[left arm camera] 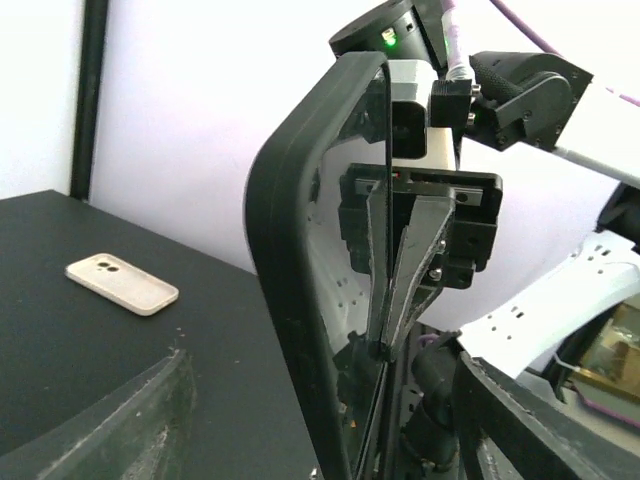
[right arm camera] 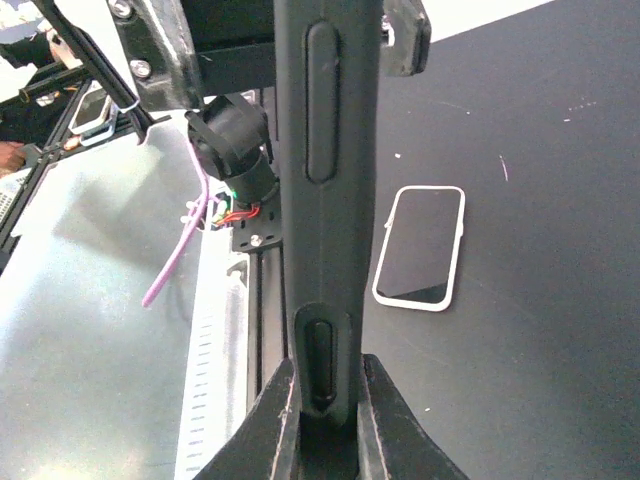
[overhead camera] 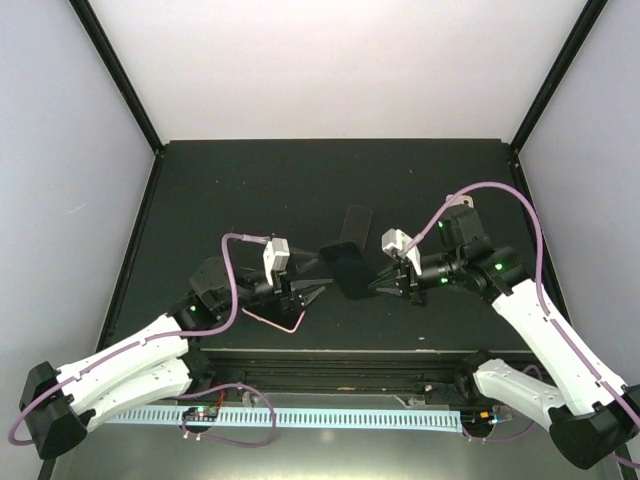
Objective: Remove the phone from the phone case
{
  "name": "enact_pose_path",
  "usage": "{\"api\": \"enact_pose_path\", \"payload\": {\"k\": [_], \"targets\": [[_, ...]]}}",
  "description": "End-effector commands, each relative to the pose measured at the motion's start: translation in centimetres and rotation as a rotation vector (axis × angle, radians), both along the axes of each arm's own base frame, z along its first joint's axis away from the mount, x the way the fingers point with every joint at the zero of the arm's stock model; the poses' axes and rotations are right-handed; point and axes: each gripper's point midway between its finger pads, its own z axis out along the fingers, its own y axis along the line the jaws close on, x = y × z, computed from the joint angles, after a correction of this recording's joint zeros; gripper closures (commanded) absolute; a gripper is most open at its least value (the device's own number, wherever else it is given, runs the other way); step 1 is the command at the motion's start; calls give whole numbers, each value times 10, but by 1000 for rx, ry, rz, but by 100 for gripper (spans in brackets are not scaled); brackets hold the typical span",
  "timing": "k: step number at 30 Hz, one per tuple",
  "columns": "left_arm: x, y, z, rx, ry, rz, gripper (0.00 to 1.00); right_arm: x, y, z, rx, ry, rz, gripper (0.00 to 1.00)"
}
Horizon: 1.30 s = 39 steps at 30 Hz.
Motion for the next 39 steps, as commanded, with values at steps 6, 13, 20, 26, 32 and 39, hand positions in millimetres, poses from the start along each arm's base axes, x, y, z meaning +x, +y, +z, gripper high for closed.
{"api": "enact_pose_path", "payload": {"k": [6,13,20,26,32,39], "targets": [[-22,-17,47,-150,-45,-214,43,-21,-1,24,123,-30,46,99],[-21,-28,56,-184,-39,-267,62,-20,1,22,128,0,51,99],[-18,-34,58,-176,-42,-278,79,-18,2,20,134,11,41,99],[-16,-40,52,-155,-27,-293,91,-16,2,19,129,15,30,99],[-16,-43,52,-131,-24,-310,99,-14,3,20,128,15,21,99],[-8,-37,66,-6,22,-283,98,-21,-9,17,23,-74,45,51]]}}
